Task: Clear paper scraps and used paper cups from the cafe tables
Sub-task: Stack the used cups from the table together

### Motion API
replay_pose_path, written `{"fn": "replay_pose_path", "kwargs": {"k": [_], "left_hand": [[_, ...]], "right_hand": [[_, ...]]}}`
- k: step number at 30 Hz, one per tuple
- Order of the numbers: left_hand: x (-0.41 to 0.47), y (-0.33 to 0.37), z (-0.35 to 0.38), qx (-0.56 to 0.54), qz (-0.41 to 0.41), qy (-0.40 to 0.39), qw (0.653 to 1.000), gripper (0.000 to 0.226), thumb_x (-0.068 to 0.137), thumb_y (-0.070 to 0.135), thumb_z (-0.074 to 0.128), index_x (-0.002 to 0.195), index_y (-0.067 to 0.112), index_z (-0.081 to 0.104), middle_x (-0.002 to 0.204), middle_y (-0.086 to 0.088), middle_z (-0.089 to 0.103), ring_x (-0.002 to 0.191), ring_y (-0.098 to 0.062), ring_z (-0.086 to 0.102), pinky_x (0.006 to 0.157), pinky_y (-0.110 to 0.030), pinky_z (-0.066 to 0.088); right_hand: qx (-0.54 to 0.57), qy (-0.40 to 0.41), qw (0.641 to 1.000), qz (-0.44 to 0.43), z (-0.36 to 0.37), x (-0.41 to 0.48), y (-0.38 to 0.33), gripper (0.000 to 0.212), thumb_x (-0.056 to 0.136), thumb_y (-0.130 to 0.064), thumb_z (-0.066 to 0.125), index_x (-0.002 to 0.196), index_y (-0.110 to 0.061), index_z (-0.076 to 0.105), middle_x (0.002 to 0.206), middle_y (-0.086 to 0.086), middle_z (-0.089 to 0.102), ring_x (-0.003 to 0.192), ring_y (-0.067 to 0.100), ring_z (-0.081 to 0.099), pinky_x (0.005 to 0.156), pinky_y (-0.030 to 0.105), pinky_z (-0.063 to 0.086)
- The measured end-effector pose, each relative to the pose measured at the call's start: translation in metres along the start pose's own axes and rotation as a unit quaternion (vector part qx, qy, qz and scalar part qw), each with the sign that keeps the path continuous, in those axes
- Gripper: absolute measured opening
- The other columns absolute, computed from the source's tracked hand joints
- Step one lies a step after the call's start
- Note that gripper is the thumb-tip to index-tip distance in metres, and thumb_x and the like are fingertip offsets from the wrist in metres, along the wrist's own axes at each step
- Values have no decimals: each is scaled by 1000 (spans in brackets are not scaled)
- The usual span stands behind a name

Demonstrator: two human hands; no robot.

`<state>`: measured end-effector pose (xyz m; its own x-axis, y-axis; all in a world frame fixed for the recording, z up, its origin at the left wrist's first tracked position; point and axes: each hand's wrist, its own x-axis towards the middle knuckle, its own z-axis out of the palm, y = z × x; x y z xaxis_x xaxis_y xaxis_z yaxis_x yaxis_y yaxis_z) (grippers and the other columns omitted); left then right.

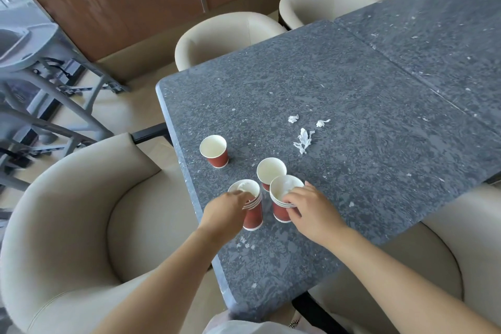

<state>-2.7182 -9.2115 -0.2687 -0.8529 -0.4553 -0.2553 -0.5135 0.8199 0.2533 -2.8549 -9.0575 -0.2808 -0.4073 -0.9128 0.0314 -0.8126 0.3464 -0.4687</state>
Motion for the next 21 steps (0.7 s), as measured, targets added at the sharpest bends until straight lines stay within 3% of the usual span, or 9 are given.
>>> {"fn": "replay_pose_path", "kwargs": {"k": [2,4,10,13,21], "left_hand": [[0,-2,-12,-20,7,35,999,33,87,12,46,116,20,56,118,0,62,101,-26,60,76,-39,53],[-2,-6,-26,-47,16,88,995,32,86,14,51,116,21,58,115,2,63,98,-26,62,72,-38,54],[6,-20,-62,-74,22,204,976,27,82,17,60,109,23,62,106,4,67,88,-23,64,62,-29,48],[11,-22,-68,-74,24,210,975,28,83,18,60,110,22,62,107,3,67,91,-22,64,65,-29,49],[14,-37,-68,-72,19,204,976,27,84,18,59,110,23,63,107,5,67,90,-21,64,64,-27,47]], "right_hand": [[29,34,999,-3,-16,4,-7,12,79,-5,60,88,-11,66,86,5,66,85,28,56,84,37,48],[34,64,997,-9,-31,10,-14,16,78,-5,61,91,-12,67,90,3,67,88,25,57,74,35,50],[25,144,988,-43,-58,41,-24,16,75,-2,66,88,-11,68,86,4,68,86,27,61,70,34,51],[14,108,994,-29,-47,57,-22,16,78,-3,63,92,-10,68,95,6,68,94,28,58,75,39,51],[-40,-40,998,17,1,65,-2,22,87,-10,48,103,-15,63,109,3,61,107,23,50,81,34,45]]}}
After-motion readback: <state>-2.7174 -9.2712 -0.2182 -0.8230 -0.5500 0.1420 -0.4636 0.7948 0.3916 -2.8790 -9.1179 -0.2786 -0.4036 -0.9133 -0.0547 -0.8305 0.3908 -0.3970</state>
